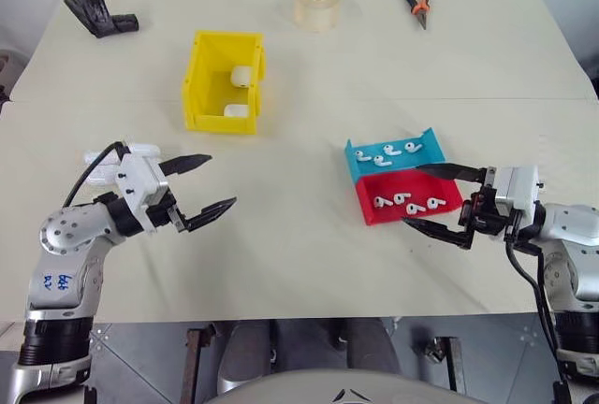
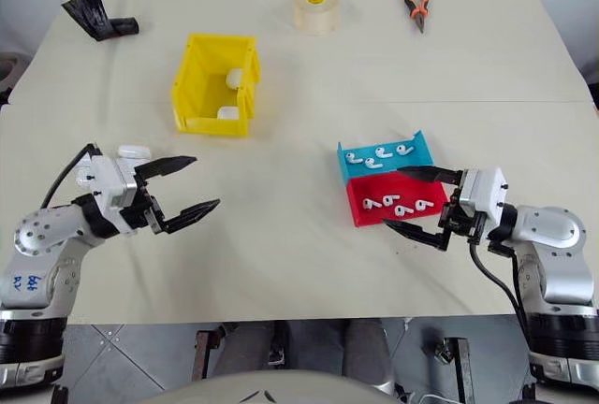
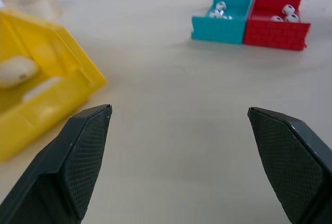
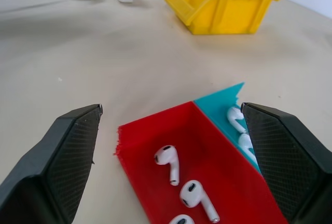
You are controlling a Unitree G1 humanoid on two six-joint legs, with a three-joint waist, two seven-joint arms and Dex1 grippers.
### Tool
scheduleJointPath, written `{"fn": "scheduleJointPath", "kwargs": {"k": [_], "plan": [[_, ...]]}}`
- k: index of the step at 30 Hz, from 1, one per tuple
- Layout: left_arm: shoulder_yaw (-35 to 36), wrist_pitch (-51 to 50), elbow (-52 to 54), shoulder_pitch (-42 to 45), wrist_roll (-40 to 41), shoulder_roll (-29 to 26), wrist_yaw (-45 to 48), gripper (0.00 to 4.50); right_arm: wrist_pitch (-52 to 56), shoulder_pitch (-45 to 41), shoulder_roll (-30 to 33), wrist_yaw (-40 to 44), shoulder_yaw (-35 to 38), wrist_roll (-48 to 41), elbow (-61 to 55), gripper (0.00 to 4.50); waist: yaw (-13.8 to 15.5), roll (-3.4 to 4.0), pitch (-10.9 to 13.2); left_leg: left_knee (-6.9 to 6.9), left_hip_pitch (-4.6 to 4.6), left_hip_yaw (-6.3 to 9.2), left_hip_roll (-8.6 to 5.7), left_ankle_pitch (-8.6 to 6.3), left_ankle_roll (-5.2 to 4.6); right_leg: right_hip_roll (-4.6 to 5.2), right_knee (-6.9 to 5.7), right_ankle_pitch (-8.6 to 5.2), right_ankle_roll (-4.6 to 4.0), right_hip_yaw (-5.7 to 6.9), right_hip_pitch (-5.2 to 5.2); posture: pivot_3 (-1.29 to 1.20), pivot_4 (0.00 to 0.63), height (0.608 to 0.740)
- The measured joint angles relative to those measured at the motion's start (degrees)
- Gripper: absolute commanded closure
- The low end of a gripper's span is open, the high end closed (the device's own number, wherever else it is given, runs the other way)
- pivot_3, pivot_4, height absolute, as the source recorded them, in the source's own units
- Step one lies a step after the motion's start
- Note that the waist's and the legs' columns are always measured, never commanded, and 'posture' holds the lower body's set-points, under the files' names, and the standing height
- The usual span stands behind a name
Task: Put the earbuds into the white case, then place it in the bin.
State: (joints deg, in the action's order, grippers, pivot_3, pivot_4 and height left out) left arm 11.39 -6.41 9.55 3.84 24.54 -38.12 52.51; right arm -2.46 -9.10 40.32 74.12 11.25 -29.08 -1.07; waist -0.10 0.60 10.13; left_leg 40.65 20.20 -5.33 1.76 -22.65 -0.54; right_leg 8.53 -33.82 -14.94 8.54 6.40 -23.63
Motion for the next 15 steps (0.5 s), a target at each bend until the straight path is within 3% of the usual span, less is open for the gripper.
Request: {"fn": "scheduleJointPath", "kwargs": {"k": [8,15], "plan": [[6.10,-4.26,6.70,-6.05,1.21,1.67,-8.28,0.03,0.06,-4.09,-1.53,2.37,-3.07,-0.13,1.82,0.00,0.04,-0.01,0.00,0.02,0.01,0.02,0.00,0.00,0.00,0.02,0.00,0.00,0.00,-0.01,0.01,0.00,0.150,0.740],[17.11,-13.82,20.09,-17.85,1.93,10.40,-26.76,0.03,-1.11,-8.08,-9.90,2.09,-6.66,-1.90,0.85,0.00,-0.36,-0.03,0.00,0.01,-0.02,0.05,0.04,-0.02,0.02,0.01,-0.02,0.00,0.00,-0.04,0.00,0.00,0.150,0.740]]}}
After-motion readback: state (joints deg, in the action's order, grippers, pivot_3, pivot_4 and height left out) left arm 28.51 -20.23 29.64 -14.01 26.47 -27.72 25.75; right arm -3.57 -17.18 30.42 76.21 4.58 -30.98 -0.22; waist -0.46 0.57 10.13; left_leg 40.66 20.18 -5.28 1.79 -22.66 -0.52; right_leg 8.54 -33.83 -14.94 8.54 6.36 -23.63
